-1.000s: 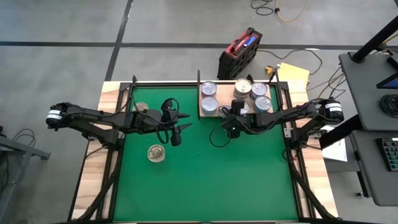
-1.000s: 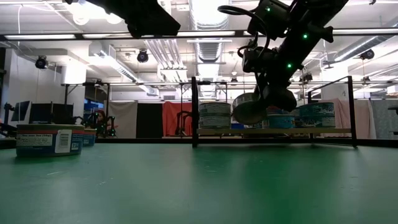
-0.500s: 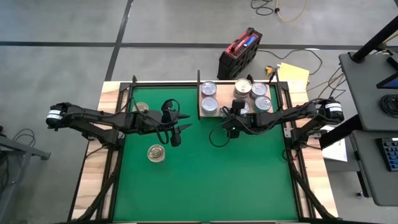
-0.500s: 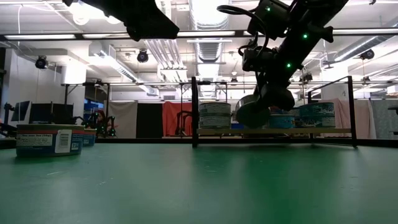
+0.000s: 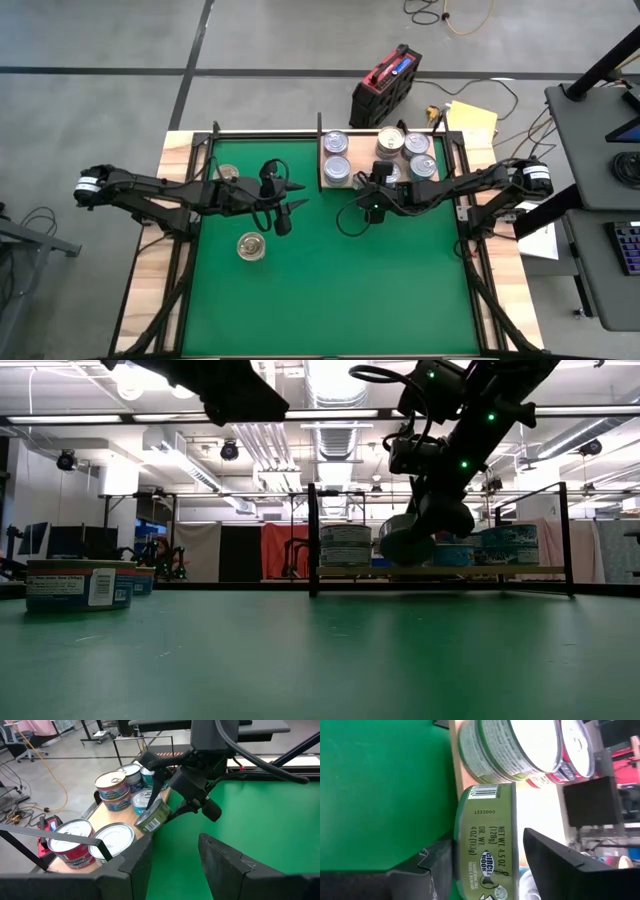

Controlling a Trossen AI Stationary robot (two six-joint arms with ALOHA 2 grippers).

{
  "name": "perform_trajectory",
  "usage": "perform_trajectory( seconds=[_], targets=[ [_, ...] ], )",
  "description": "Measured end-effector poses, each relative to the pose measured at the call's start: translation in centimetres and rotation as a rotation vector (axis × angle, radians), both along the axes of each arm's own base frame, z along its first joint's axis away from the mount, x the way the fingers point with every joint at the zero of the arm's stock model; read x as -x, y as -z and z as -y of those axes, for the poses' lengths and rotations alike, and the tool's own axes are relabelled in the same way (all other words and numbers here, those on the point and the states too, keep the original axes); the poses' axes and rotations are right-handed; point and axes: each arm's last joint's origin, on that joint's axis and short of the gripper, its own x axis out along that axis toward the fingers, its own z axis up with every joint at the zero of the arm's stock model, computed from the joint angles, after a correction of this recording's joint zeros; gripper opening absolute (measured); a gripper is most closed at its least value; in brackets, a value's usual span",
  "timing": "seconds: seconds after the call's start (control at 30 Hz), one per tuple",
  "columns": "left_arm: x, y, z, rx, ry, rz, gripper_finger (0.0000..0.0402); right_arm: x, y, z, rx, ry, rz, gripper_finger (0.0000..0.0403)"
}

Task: Stack canned seafood by type on shelf
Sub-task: Put the green tuna can on the shelf

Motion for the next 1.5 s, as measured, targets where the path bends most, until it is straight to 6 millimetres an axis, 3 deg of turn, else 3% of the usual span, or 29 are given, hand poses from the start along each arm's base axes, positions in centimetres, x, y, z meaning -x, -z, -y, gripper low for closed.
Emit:
perform_trajectory(
  seconds=[0.57,1.03,1.3,1.5],
  targets=[
    [-0.1,-0.2,0.0,0.001,0.0,0.021,0.0146,-0.2,-0.2,2.4,-0.079,0.03,0.077,0.0264],
    [-0.1,-0.2,0.0,0.008,-0.002,0.024,0.0146,-0.3,-0.6,2.5,-0.125,0.023,0.13,0.0281],
    [0.0,0.0,0.0,0.017,-0.004,0.021,0.0146,0.7,-3.1,2.2,-0.246,0.039,0.284,0.0231],
    [0.0,0.1,0.0,0.023,-0.006,0.027,0.0146,2.2,-5.2,2.5,-0.507,0.031,0.421,0.013]
  ],
)
